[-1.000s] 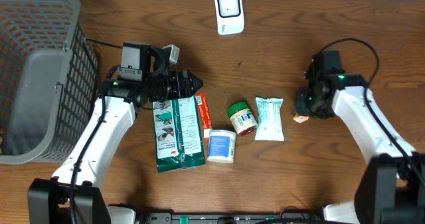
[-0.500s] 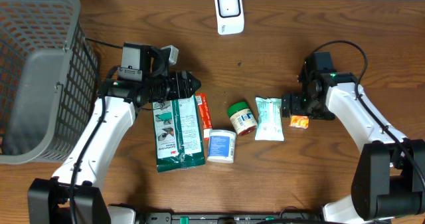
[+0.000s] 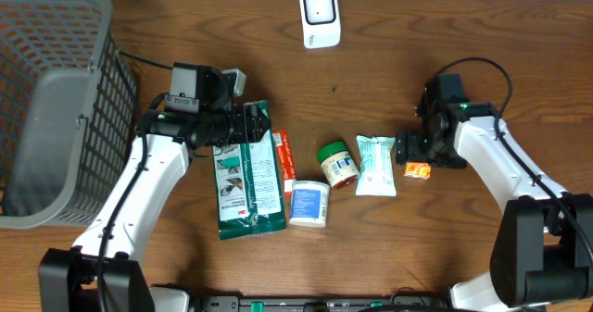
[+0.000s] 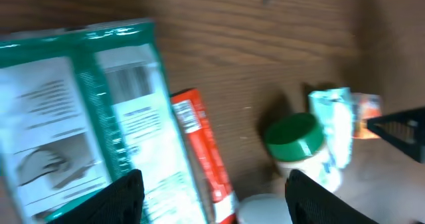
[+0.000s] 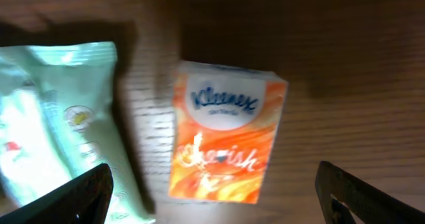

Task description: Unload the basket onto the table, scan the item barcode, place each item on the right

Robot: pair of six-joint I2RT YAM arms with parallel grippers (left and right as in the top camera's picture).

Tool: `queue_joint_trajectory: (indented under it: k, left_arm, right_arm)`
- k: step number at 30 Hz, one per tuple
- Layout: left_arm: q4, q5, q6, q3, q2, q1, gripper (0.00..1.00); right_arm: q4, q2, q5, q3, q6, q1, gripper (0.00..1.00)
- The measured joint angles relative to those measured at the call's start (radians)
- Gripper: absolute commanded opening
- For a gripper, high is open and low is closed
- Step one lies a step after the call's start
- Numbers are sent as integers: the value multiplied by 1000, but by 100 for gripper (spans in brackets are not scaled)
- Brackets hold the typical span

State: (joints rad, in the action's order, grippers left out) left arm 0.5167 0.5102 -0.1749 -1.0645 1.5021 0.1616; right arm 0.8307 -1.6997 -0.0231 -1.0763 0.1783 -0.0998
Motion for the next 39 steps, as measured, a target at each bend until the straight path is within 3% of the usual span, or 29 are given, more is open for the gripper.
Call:
queue_joint_trajectory:
  k: [3,11,13,15,20,22,26,37,39]
  left_arm:
    - [3,-50,1,0,0,0,68]
    - [3,-94,8,0,0,0,68]
    - [3,-97,9,0,0,0,68]
    - [3,-98,13,0,0,0,68]
    - [3,-98,15,0,0,0,68]
    - [3,-98,16,0,0,0,68]
    - [3,-98,15,0,0,0,68]
    - [3,-98,16,0,0,0,68]
    - [3,-98,16,0,0,0,68]
  right_arm:
    - [-46,0,-11,40,4,0,82]
    - [-61,0,133,49,-12,57,82]
    - [-53,0,199,31,-27,104,86]
    - [-49,0,253,20,-37,146,99]
    - [-35,1,325,15,-63,257,98]
    - [-41,1,337,18,-68,286,89]
    - [-112,1,372,69,-85,311,52]
    - [-420,18,499,275,-100,326,52]
    - [-460,26,507,296,-102,326,43]
